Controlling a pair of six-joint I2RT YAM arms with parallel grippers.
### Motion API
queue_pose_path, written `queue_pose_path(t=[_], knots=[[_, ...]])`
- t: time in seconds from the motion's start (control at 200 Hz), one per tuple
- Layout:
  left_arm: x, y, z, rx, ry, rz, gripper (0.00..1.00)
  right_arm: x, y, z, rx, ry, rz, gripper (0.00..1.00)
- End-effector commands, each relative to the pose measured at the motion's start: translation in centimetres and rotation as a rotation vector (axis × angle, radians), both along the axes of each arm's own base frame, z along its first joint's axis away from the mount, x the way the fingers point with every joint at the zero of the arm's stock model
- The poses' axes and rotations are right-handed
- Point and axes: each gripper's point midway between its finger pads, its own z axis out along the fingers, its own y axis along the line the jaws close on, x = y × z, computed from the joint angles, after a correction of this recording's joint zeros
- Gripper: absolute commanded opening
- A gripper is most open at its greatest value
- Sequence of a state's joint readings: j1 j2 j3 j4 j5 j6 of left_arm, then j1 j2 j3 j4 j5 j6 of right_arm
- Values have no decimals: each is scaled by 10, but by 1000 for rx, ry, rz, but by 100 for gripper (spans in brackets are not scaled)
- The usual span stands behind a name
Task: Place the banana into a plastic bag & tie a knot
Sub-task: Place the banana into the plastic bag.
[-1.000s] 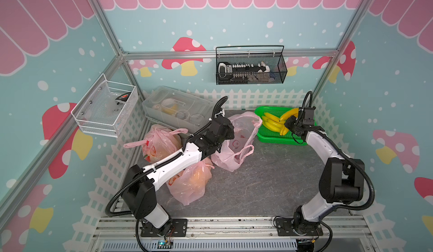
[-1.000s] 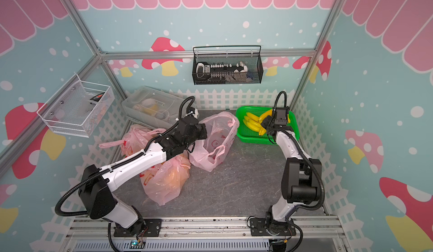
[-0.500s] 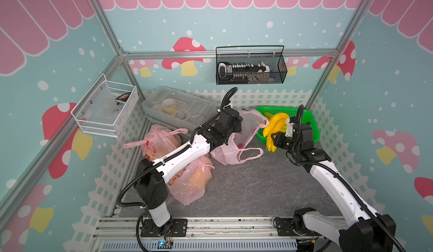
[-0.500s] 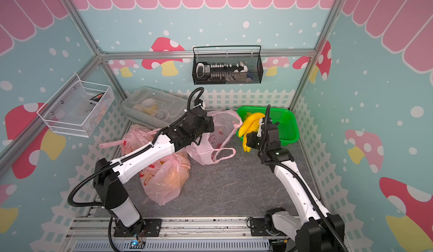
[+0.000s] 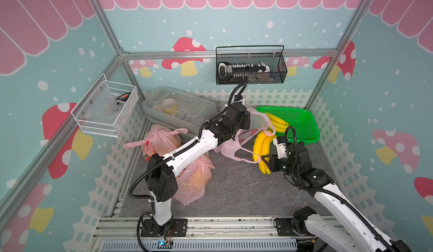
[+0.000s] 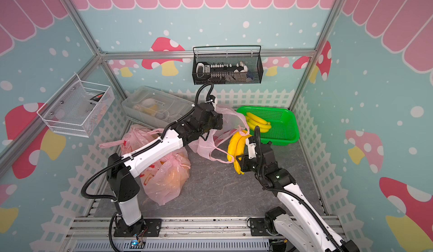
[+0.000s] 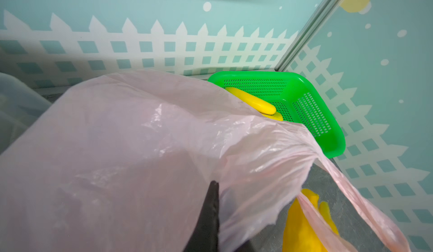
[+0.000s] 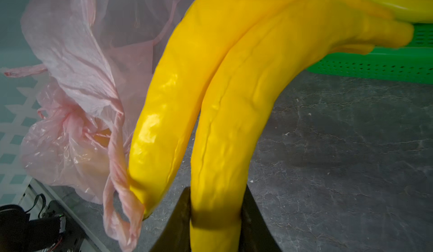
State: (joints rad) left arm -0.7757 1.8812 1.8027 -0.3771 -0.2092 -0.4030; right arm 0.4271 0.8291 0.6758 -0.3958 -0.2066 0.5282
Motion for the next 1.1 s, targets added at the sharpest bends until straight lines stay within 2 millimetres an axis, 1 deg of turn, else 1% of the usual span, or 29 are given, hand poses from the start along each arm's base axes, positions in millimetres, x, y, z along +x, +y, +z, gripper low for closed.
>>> queue_pose_path(t=[0.0, 0.085, 0.16, 0.21, 0.31, 0.4, 0.48, 0.595, 0.67, 0.76, 0.841, 0.916, 1.016, 1.051, 1.096], knots=[[-3, -18, 3, 14, -16, -90, 0, -10, 16, 2, 4, -51, 106, 18], [-5, -28, 0, 25, -13, -149, 0, -14, 29, 4, 2, -80, 162, 18], [-9, -34, -4, 37, -6, -192, 0, -14, 36, 8, -9, -105, 187, 18], [-13, -37, -6, 45, -3, -226, 0, -12, 40, 14, -6, -127, 197, 18], [-25, -38, -10, 67, -4, -279, 0, -8, 46, 33, 1, -183, 220, 18], [-39, -35, -11, 68, -2, -325, 0, 0, 43, 39, -43, -214, 204, 18], [-51, -29, -7, 53, -19, -351, 0, 5, 43, 43, -77, -226, 212, 17], [-58, -14, -2, 53, -28, -329, 0, 6, 47, 52, -74, -256, 236, 17], [-64, -9, 3, 45, -34, -332, 0, 9, 46, 50, -95, -259, 231, 17], [-72, -7, 11, 16, -36, -349, 0, 14, 42, 45, -142, -242, 217, 15], [-77, -6, 17, -8, -34, -357, 0, 17, 42, 49, -144, -261, 213, 15], [-85, -8, 19, -34, -24, -387, 0, 22, 38, 52, -166, -276, 188, 14], [-94, -8, 21, -83, -7, -409, 0, 31, 30, 56, -207, -278, 130, 15], [-98, -7, 24, -107, -7, -415, 0, 36, 26, 56, -218, -269, 97, 14], [-103, -7, 25, -135, -2, -424, 0, 40, 26, 56, -217, -258, 74, 14]])
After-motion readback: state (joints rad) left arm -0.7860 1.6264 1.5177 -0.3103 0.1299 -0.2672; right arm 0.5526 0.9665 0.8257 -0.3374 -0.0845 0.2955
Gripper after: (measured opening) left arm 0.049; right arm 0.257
